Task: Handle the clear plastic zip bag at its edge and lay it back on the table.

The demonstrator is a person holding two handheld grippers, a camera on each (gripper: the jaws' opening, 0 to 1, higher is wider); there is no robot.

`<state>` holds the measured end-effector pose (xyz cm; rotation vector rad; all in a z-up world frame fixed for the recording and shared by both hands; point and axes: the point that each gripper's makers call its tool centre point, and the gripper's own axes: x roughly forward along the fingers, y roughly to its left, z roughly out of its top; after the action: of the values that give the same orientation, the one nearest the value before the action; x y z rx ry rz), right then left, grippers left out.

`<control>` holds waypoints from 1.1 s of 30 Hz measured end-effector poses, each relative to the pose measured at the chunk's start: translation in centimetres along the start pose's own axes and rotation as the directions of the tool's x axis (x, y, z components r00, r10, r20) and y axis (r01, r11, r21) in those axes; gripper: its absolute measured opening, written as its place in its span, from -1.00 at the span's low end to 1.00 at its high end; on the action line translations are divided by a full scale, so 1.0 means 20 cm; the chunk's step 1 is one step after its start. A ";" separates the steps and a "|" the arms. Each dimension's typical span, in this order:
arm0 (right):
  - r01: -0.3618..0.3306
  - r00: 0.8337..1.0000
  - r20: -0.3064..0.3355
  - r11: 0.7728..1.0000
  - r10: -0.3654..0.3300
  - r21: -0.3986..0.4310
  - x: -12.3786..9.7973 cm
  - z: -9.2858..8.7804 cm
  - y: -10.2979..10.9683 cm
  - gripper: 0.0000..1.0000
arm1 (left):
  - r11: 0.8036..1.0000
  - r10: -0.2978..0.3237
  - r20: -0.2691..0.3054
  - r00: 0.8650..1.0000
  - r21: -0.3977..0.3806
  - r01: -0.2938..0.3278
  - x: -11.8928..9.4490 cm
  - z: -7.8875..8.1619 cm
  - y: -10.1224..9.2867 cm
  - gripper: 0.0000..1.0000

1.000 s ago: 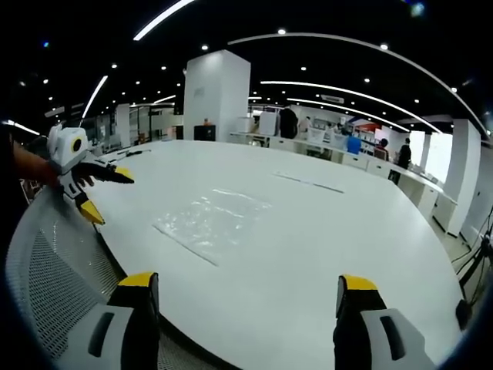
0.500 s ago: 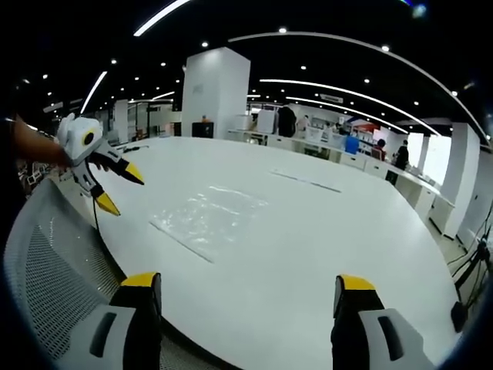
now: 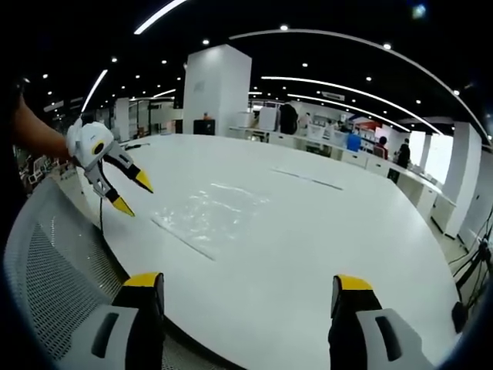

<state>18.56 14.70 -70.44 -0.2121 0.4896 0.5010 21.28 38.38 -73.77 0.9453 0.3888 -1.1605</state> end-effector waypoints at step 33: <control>0.034 0.999 -0.040 0.999 -0.034 -0.009 0.00 -0.04 -0.03 0.76 | 0.983 -0.153 -0.071 0.986 0.096 0.159 0.15 -0.06 0.04 -0.52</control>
<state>18.58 13.94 -71.00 -0.2387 0.5225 0.4666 23.45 37.63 -76.25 1.0567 0.4656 -1.3048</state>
